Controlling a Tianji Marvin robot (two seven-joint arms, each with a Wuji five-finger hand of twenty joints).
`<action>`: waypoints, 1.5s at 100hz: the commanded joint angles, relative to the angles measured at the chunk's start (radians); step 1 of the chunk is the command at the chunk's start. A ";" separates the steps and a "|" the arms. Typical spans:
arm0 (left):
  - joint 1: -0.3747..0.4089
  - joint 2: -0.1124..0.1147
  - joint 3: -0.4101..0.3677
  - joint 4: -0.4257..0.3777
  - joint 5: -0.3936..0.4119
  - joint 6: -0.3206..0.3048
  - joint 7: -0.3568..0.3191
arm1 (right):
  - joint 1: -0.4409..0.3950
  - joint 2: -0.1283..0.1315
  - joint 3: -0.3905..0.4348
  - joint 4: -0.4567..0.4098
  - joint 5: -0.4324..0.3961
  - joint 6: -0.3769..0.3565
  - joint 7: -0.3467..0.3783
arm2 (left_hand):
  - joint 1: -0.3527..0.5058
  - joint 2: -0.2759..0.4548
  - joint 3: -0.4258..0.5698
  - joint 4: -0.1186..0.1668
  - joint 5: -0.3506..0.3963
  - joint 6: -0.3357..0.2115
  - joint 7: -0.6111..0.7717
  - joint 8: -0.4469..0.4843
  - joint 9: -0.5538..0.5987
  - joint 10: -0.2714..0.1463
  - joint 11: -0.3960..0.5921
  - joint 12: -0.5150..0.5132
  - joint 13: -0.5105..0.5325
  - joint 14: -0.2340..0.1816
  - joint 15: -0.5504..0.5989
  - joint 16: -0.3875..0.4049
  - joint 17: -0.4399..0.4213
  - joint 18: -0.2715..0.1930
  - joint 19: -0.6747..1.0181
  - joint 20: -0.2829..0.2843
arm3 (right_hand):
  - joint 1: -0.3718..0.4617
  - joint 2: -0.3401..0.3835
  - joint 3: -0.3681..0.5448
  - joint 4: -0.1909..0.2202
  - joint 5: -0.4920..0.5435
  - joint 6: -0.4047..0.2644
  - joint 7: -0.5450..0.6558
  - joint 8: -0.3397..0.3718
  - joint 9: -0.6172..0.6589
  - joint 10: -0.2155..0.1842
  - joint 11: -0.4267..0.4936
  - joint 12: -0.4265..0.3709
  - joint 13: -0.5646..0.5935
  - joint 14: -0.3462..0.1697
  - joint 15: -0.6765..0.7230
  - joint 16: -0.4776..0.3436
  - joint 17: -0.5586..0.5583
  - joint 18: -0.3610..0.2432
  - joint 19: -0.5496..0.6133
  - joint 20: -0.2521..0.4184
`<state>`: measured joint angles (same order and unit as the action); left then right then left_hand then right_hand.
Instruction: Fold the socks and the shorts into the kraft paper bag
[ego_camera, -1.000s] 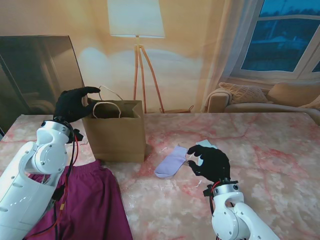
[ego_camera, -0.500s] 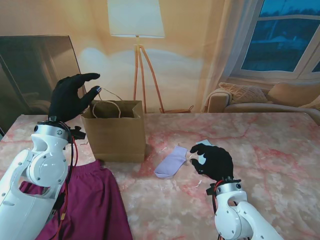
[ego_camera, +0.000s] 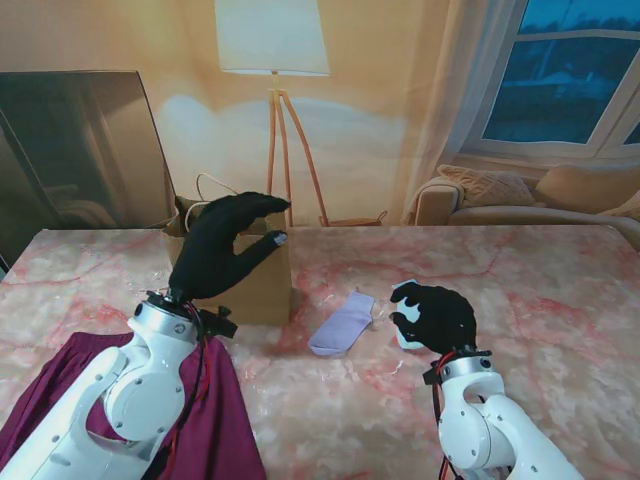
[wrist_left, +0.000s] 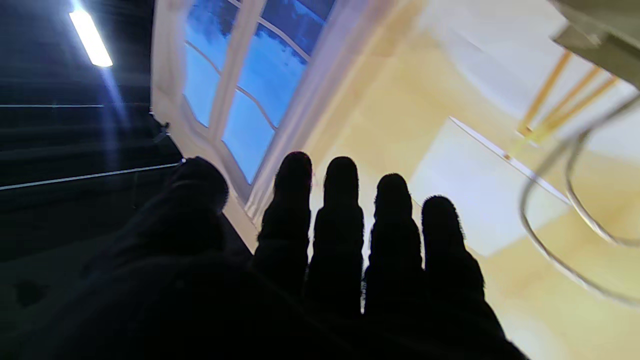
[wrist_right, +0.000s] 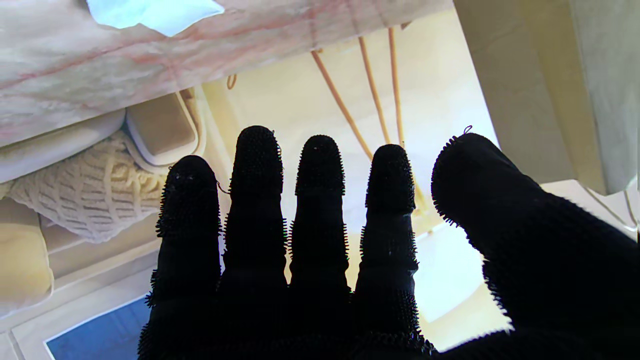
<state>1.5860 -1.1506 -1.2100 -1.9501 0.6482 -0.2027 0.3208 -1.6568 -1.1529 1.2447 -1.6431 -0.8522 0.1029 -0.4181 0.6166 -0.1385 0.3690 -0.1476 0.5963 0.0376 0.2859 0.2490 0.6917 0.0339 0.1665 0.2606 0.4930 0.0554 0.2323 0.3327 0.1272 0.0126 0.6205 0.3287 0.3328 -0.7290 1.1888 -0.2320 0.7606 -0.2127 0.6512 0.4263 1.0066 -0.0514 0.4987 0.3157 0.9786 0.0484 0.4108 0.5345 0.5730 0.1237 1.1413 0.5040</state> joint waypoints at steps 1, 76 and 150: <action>0.013 -0.016 0.031 0.030 -0.010 -0.018 0.006 | 0.011 0.006 0.006 0.000 -0.003 0.009 0.005 | 0.015 0.035 -0.023 0.071 0.015 0.006 -0.022 0.014 -0.018 0.028 -0.022 0.000 0.008 0.011 -0.016 0.011 0.006 -0.004 0.011 -0.002 | -0.037 0.026 -0.013 0.054 -0.020 -0.004 -0.017 0.007 -0.023 -0.005 0.000 -0.001 -0.013 -0.014 -0.008 -0.005 -0.009 -0.017 -0.018 0.017; -0.061 -0.042 0.241 0.384 -0.164 -0.213 0.007 | 0.317 0.022 -0.140 0.288 0.024 0.082 0.160 | 0.020 0.040 -0.051 0.088 0.017 0.005 -0.009 0.026 -0.027 0.032 -0.013 0.003 0.003 0.008 -0.006 0.015 -0.002 -0.011 0.027 0.006 | 0.115 0.143 0.054 -0.037 -0.078 -0.035 0.094 -0.116 -0.079 -0.023 -0.029 -0.042 -0.062 -0.053 -0.087 -0.090 -0.033 -0.021 -0.070 -0.012; -0.076 -0.061 0.272 0.488 -0.207 -0.266 0.040 | 0.690 -0.067 -0.508 0.840 0.199 0.096 0.051 | 0.009 0.032 -0.027 0.086 0.011 0.005 0.002 0.025 -0.035 0.030 -0.006 0.003 -0.007 0.003 0.002 0.012 -0.008 -0.016 0.030 0.007 | 0.315 0.313 0.001 0.103 -0.199 -0.017 0.059 -0.037 -0.244 -0.040 -0.080 -0.055 -0.200 -0.102 -0.161 -0.199 -0.077 -0.036 -0.105 -0.031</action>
<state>1.5104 -1.2081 -0.9399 -1.4684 0.4481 -0.4641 0.3605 -0.9779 -1.2071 0.7424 -0.8149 -0.6612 0.1984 -0.3740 0.6168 -0.1178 0.3278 -0.0953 0.5972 0.0471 0.2772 0.2685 0.6917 0.0439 0.1659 0.2606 0.4956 0.0682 0.2321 0.3407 0.1266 0.0167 0.6410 0.3287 0.6585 -0.4271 1.1992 -0.1796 0.6010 -0.2261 0.7212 0.3871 0.8183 -0.0784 0.4374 0.2775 0.8197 -0.0264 0.2835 0.3606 0.5171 0.0996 1.0521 0.4977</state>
